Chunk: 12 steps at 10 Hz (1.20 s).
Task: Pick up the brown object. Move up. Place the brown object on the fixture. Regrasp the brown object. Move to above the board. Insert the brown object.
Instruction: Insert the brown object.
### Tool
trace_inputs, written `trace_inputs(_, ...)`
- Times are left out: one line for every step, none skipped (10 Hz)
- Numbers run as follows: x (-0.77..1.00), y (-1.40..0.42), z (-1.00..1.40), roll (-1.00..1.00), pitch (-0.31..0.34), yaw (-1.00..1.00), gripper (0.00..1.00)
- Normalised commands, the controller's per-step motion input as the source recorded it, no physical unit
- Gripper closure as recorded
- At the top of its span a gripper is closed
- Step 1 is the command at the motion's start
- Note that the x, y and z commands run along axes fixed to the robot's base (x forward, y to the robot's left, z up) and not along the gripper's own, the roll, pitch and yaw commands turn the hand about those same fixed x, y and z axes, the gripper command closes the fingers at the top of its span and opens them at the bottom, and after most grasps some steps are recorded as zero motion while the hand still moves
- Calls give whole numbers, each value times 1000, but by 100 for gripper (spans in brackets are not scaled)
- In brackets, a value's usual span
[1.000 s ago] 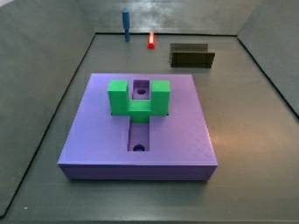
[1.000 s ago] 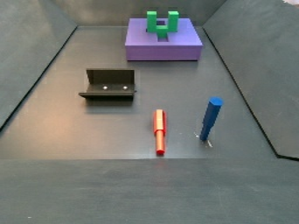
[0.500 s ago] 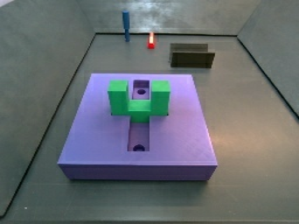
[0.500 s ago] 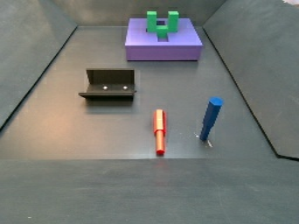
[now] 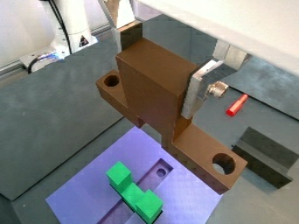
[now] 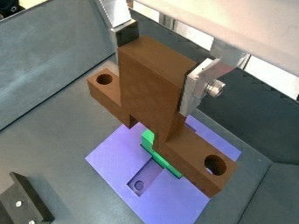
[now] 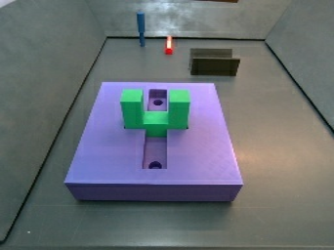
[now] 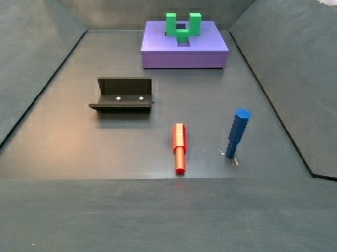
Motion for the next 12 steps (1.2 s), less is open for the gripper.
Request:
trace_inputs(0,0,-157,-164,-84,-280,100)
trace_inputs(23,0,-226,-214,-60,-523,100)
trace_inputs(77,-3,-240,-241,-20,-674,100)
trace_inputs(0,0,-189,-283,-76,-771,100)
trace_inputs(0,0,-171,-296,-130,-786,100)
trace_inputs(17,0,-157,-311,-107,-737,100)
trace_inputs(26,0,-174,-306,-103,-734,100)
trace_inputs(17,0,-186,-319,-100,-737,100)
trace_inputs(6,0,-186,-317,-104,-737,100)
trace_inputs(0,0,-189,-293,-104,-754,100)
trace_inputs(0,-23,-203,-254,-89,-774,100)
trace_inputs(0,-29,-214,-240,-76,-786,100)
